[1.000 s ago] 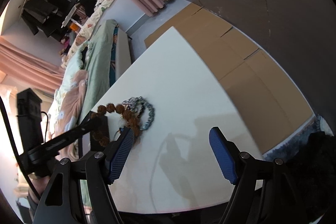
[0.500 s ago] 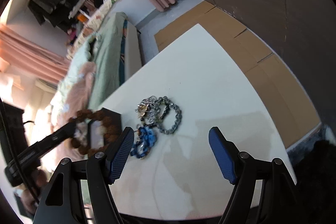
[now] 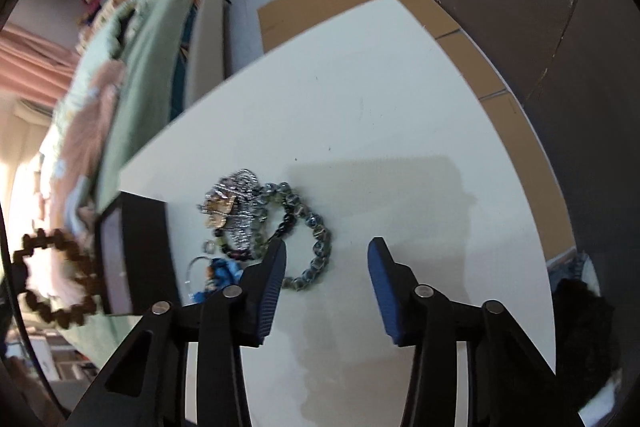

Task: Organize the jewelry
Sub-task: 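Carry brown bead bracelet into box with left tool while right tool grasps silver chain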

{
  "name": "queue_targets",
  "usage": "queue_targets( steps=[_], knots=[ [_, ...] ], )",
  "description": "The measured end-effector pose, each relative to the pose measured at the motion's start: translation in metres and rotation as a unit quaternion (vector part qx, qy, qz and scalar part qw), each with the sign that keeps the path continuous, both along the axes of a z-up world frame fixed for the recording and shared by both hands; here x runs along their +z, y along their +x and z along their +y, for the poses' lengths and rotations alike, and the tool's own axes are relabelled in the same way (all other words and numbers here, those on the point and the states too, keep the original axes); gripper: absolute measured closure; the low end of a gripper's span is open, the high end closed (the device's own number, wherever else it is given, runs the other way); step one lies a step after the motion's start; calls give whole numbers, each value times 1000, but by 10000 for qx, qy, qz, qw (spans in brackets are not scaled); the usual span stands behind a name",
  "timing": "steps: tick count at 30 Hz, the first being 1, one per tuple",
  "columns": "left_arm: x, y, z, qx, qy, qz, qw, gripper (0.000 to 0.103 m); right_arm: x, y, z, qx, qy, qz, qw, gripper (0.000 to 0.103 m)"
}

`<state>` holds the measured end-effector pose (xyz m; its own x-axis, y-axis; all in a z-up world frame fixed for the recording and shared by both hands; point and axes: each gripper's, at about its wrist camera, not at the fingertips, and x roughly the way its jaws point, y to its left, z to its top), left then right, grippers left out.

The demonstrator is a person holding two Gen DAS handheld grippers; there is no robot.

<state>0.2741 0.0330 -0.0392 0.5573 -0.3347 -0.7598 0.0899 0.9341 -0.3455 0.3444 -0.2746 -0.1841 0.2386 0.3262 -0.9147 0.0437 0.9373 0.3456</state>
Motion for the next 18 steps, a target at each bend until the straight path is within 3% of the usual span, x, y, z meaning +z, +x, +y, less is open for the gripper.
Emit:
queue_targets(
  steps=[6,8,11,18],
  knots=[
    [-1,-3,22,169,-55,21,9998,84,-10,12,28,295,-574,117,9978,65],
    [-1,-3,26,189,-77,16,9998,84,-8,13,36,353,-923,70,9951,71],
    [-1,-3,31,215,-120,4,9997,84,-7,14,42,402,-1402,118,9892,89],
    [-2,3,31,282,-160,-23,9995,84,8,-8,28,358,-925,-74,9950,93]
  ],
)
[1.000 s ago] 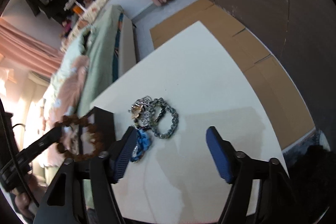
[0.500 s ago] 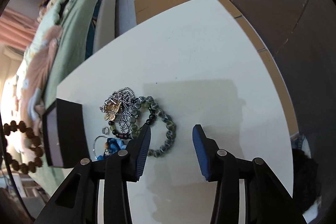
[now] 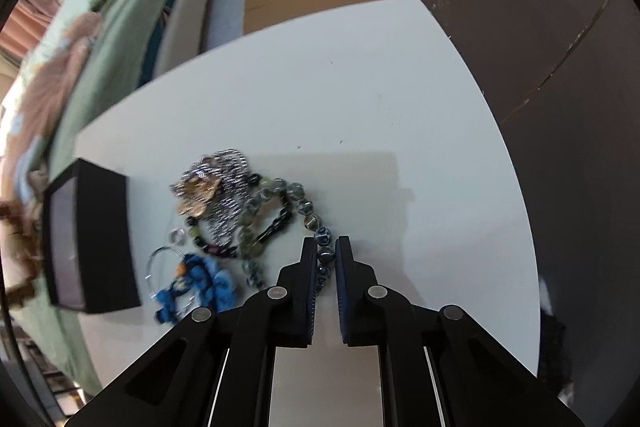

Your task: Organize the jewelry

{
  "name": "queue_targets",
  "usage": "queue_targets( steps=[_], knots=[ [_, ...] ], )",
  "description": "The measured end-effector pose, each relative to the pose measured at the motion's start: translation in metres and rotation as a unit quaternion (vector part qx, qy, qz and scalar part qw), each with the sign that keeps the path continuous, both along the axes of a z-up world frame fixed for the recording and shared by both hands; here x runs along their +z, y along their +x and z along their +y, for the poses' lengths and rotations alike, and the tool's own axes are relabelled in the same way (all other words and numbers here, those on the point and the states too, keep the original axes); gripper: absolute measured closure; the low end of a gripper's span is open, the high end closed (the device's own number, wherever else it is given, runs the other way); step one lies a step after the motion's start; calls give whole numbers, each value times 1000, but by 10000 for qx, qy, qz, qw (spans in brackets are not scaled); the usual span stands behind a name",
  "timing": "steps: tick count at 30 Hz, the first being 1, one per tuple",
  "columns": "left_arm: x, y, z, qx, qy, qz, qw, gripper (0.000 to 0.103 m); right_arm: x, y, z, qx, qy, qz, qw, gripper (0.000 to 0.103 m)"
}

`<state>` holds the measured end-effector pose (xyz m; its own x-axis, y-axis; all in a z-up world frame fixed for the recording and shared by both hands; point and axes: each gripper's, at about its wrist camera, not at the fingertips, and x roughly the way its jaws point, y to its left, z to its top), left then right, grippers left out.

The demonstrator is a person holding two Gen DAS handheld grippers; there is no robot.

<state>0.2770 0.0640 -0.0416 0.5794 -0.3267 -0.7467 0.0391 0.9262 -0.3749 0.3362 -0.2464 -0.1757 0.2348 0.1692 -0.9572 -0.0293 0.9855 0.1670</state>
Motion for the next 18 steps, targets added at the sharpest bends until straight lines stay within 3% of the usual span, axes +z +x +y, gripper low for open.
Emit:
queue_targets(
  steps=[4,6,8,10,18],
  knots=[
    [3,5,-5,-115,-157,-40,9998,77,27,-22,-12,-63,532,-334,9980,93],
    [4,6,-9,-129,-55,-56,9999,64,43,-31,-12,-22,710,-479,9963,93],
    [5,3,-9,-74,-39,-131,9999,41,58,-38,-8,62,814,-649,9945,93],
    [7,-1,-5,3,-75,-220,9997,34,76,-44,-1,177,890,-829,9924,93],
    [4,-13,22,281,-115,-215,9993,33,122,-46,42,671,1346,-1241,9808,93]
  ],
)
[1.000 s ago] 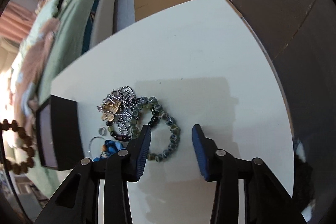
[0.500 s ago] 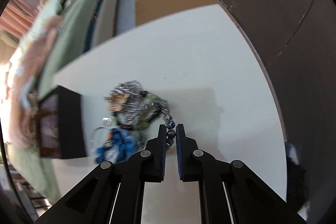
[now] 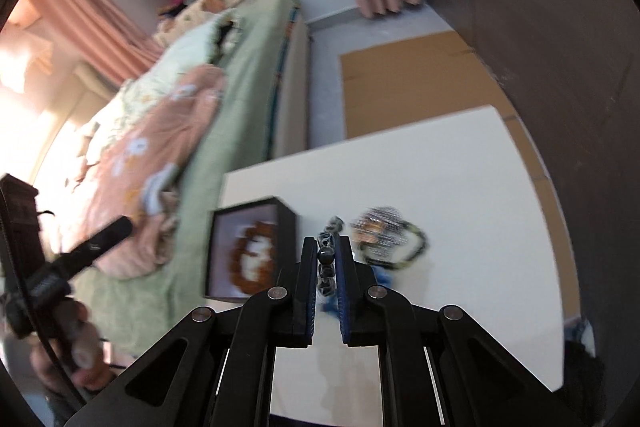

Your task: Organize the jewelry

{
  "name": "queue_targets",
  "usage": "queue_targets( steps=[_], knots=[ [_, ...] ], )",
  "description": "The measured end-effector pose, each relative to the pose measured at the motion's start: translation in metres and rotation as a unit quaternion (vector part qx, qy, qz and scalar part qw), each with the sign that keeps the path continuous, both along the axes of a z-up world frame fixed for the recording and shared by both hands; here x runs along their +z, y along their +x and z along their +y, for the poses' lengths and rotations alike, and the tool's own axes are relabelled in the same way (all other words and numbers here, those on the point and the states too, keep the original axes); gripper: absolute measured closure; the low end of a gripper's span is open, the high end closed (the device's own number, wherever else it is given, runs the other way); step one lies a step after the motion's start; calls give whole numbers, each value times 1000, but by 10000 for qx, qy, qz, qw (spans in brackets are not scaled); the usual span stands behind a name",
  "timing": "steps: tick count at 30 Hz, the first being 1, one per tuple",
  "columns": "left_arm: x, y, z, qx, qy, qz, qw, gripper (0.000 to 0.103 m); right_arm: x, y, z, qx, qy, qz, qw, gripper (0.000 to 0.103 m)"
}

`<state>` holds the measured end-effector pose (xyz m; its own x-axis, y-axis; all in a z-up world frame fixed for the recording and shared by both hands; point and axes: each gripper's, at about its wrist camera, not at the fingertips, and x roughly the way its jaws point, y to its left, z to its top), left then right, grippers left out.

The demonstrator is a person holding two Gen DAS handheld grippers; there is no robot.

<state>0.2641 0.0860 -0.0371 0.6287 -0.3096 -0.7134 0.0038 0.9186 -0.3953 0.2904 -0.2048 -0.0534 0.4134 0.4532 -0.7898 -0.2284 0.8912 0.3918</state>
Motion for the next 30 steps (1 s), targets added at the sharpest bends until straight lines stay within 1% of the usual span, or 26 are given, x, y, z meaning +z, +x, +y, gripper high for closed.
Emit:
queue_targets(
  steps=[4,6,9,10,11,12,13,14,15,16,18,20,22,26,30],
  knots=[
    [1,-7,17,271,31,0,9996,33,11,3,29,266,232,-87,9993,93],
    [2,-12,28,389,-33,-1,9992,33,12,5,45,389,303,-83,9987,93],
    [5,-19,38,528,59,-37,9986,33,9,8,69,578,486,-1,9971,92],
    [7,-20,40,559,110,-50,9984,33,7,9,74,619,534,43,9966,89],
    [8,-22,42,598,179,-73,9980,33,4,10,80,669,576,139,9960,81],
    [9,-23,43,626,236,-99,9977,33,1,12,84,681,577,233,9957,52],
    [11,-26,44,652,313,-164,9972,33,-1,11,84,643,571,255,9960,28],
    [12,-28,45,658,362,-218,9969,33,-1,9,80,527,578,159,9968,24],
    [13,-29,44,661,441,-265,9965,33,0,7,76,454,583,65,9972,24],
    [14,-29,44,657,478,-277,9963,33,-1,6,72,442,596,70,9972,23],
    [13,-28,41,580,451,-264,9969,33,-4,4,59,356,698,173,9968,23],
    [13,-26,34,496,476,-256,9973,33,-8,1,42,181,692,210,9972,23],
    [13,-24,23,384,532,-263,9975,33,-11,-2,24,-13,660,244,9975,23],
    [10,-20,3,164,492,-221,9984,33,-14,-8,-13,-356,697,301,9965,23],
    [7,-16,-19,-60,527,-188,9984,33,-12,-14,-40,-547,695,235,9958,23]
  ],
)
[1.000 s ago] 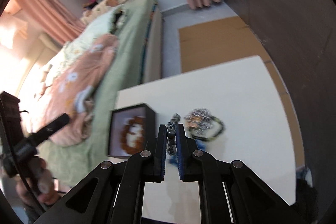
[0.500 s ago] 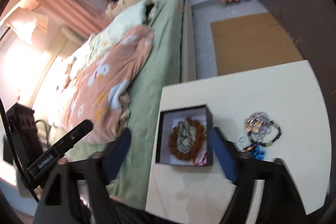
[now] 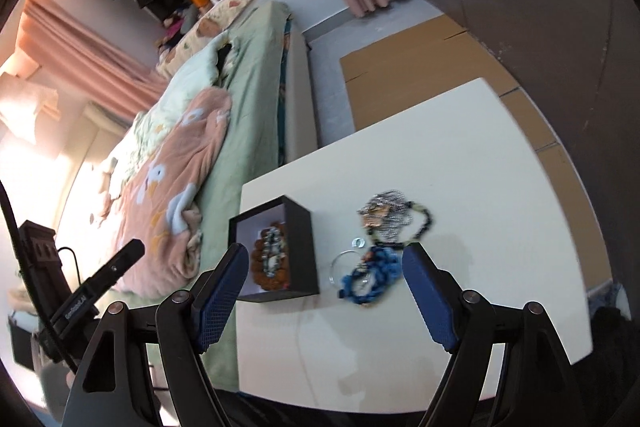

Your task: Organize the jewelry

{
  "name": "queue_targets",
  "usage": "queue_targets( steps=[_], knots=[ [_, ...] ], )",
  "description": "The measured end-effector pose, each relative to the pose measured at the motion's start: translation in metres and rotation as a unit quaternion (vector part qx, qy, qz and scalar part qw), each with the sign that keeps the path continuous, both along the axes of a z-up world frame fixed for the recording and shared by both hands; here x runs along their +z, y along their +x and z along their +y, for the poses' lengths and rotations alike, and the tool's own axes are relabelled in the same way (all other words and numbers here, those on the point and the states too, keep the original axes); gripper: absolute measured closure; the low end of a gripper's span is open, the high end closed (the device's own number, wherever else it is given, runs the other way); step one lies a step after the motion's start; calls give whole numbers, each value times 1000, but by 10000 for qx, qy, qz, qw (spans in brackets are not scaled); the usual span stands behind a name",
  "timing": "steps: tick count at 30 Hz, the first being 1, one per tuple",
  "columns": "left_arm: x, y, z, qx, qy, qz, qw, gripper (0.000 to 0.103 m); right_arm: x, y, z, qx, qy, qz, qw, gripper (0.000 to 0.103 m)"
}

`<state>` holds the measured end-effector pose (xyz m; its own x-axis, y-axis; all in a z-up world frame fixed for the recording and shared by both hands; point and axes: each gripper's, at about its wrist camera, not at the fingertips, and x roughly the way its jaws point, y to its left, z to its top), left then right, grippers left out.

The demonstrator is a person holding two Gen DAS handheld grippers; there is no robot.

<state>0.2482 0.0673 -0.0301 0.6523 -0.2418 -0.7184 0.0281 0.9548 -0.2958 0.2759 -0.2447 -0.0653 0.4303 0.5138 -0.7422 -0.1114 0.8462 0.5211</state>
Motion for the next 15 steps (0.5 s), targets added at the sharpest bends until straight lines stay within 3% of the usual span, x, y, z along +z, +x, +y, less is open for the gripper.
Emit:
queue_targets(
  steps=[15],
  knots=[
    [-23,5,-90,-935,218,309,9949,33,-21,-25,-60,-470,-34,-3,9989,23]
  ],
)
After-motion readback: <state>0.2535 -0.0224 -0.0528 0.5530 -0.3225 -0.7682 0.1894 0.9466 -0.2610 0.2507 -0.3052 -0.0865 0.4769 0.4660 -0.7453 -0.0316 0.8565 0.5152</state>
